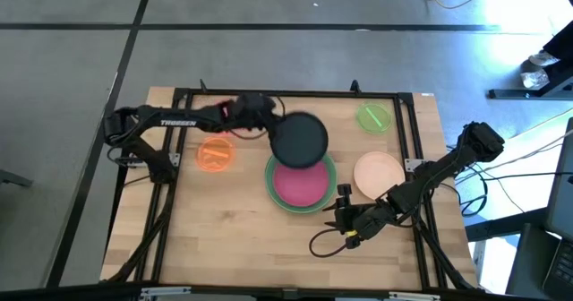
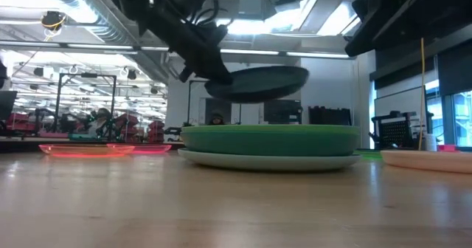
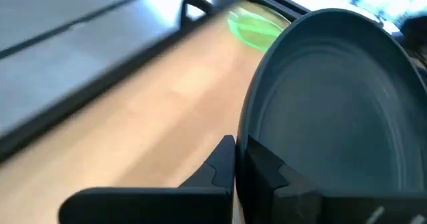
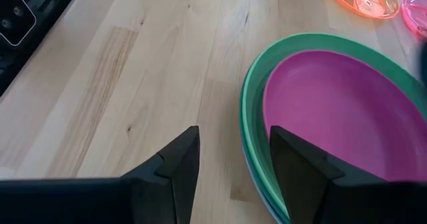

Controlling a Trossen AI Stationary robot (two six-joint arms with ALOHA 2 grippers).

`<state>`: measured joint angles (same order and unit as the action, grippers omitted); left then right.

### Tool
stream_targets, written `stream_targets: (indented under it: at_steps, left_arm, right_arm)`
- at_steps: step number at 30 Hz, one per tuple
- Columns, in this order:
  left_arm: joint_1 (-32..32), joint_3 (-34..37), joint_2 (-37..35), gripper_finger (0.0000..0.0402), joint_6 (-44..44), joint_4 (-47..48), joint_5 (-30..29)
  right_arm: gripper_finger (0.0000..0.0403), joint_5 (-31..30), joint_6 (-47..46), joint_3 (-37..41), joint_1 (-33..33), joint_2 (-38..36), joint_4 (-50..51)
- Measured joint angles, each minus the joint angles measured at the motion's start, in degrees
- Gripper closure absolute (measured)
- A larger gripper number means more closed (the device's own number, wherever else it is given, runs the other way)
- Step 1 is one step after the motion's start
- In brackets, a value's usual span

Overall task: Stack plastic plates
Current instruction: Stack the dark blue plate on top of the pink plate, then stack the white plate on top of the dark blue plate

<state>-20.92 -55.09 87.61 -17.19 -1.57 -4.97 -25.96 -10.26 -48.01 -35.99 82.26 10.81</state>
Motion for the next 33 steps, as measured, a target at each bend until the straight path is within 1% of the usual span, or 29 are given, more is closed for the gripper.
stream_targets:
  at_steps: [4,8,13,19,22,25,28,30,33]
  left_arm:
    - [5.16,-0.02,2.14,0.0394,1.25,-0.02,-0.73]
    - [8.71,-0.02,4.81,0.0394,1.33,0.18,-1.58]
    - [10.29,-0.02,7.96,0.0394,1.28,0.13,-1.93]
    - [11.34,-0.02,8.86,0.0392,1.01,-0.1,-1.63]
    - [11.64,-0.02,8.86,0.0372,0.96,-0.26,-1.4]
    - [11.6,-0.02,8.86,0.034,1.09,-0.18,-0.95]
    - [11.68,-0.02,8.78,0.0311,1.08,0.01,0.43]
    - [12.02,-0.02,8.02,0.03,1.09,0.85,1.61]
    - [13.43,-0.04,6.1,0.0294,2.73,1.65,1.42]
  right_arm:
    - [0.0231,0.0,0.0,0.0,0.0,0.0,-0.17]
    - [0.0231,0.0,0.0,0.0,0.0,0.0,-0.23]
    - [0.0231,0.0,0.0,0.0,0.0,0.0,-0.22]
    - [0.0231,0.0,0.01,0.0,0.0,0.0,-0.23]
    - [0.0231,0.0,0.02,0.0,0.0,0.0,-0.22]
    - [0.0231,0.0,-0.26,0.0,0.0,0.0,-0.22]
    - [0.0231,-0.07,-3.48,0.0,0.0,0.0,-0.2]
    - [0.0231,-0.15,-5.82,0.0,0.0,0.0,-0.15]
    - [0.0231,0.12,-8.6,0.0,0.0,0.0,1.42]
